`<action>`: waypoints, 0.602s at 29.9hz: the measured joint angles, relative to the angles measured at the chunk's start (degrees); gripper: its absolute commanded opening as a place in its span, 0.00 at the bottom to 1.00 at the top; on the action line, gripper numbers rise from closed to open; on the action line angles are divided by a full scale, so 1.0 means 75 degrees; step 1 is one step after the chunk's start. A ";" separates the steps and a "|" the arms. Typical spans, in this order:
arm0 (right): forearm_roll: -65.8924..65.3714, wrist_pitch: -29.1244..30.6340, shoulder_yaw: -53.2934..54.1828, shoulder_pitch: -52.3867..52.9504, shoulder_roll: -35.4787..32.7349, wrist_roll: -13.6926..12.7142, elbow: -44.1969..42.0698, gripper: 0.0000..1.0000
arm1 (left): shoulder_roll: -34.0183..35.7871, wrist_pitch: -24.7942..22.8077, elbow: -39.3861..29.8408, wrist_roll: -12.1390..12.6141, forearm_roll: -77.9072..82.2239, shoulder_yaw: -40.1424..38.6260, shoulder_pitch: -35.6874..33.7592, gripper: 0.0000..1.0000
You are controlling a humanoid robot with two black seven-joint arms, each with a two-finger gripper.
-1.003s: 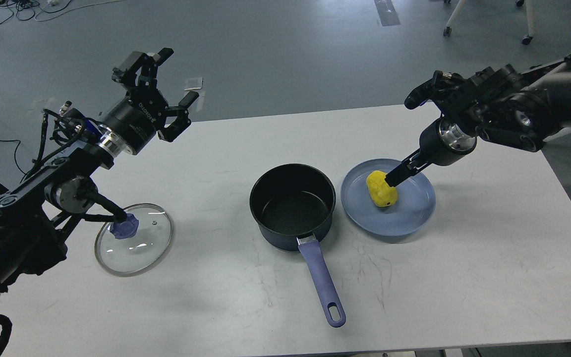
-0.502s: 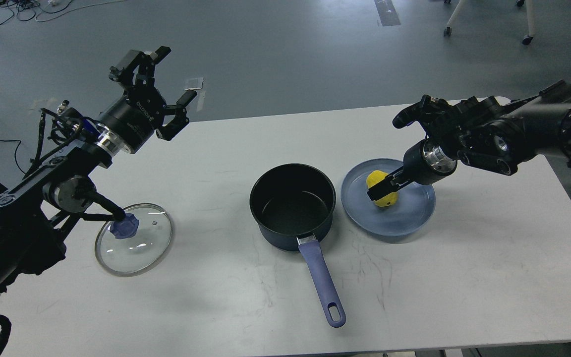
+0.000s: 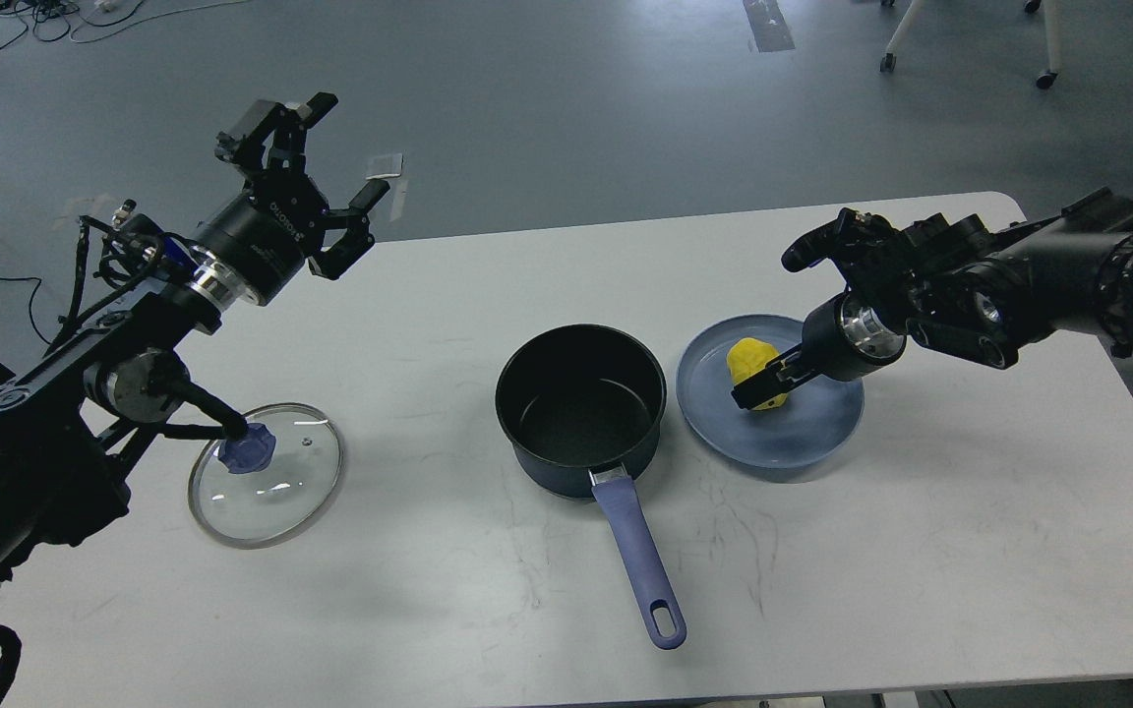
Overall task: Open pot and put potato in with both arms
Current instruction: 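Close the right gripper around the yellow potato, then lift the potato and carry it over the open pot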
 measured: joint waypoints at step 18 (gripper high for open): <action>-0.0025 -0.0567 -0.0068 0.0397 -0.0394 0.0000 0.0384 0.33 | 0.0081 0.0000 0.0000 0.0000 -0.0013 -0.0042 0.0000 0.98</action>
